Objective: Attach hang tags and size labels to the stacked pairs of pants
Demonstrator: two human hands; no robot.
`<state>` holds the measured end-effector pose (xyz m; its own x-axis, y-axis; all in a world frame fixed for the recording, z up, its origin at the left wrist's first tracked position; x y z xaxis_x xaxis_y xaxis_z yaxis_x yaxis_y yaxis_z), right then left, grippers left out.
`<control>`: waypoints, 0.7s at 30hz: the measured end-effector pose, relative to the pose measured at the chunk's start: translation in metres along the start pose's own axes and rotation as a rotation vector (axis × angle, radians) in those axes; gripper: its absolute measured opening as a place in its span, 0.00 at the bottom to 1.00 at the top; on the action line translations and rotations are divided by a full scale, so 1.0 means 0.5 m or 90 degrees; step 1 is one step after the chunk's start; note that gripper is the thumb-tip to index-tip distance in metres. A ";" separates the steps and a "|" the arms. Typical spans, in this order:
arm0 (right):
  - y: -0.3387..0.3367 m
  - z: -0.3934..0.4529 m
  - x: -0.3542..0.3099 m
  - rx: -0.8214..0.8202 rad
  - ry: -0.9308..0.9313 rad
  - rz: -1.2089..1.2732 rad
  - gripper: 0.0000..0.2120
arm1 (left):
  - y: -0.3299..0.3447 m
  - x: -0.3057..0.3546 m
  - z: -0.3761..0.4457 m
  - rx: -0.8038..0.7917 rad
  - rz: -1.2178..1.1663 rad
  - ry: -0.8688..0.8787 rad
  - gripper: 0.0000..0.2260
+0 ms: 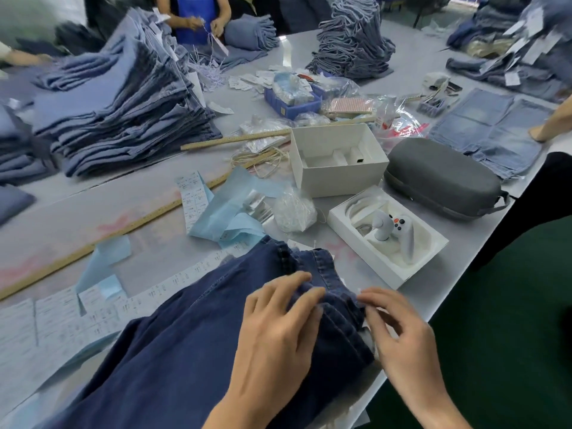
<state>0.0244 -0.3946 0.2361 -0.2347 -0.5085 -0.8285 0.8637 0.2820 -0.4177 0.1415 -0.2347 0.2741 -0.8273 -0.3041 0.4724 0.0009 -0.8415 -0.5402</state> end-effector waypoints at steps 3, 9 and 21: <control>-0.015 -0.034 -0.007 0.019 -0.080 -0.035 0.17 | -0.068 -0.040 -0.098 0.040 0.025 -0.023 0.14; -0.049 -0.067 -0.097 0.107 -0.136 0.054 0.10 | -0.140 -0.106 -0.229 -0.011 0.223 -0.054 0.22; 0.111 -0.068 -0.044 -0.252 -0.449 -0.103 0.26 | -0.286 -0.181 -0.407 -0.055 0.386 -0.317 0.29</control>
Point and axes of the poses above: each hand's wrist, its own z-axis towards the middle knuckle, its own y-axis out of the palm, x = y × z, the point moved 8 cm from there along z, towards the middle knuckle, and after that the axes turned 15 degrees about x, right-handed, at the moved point
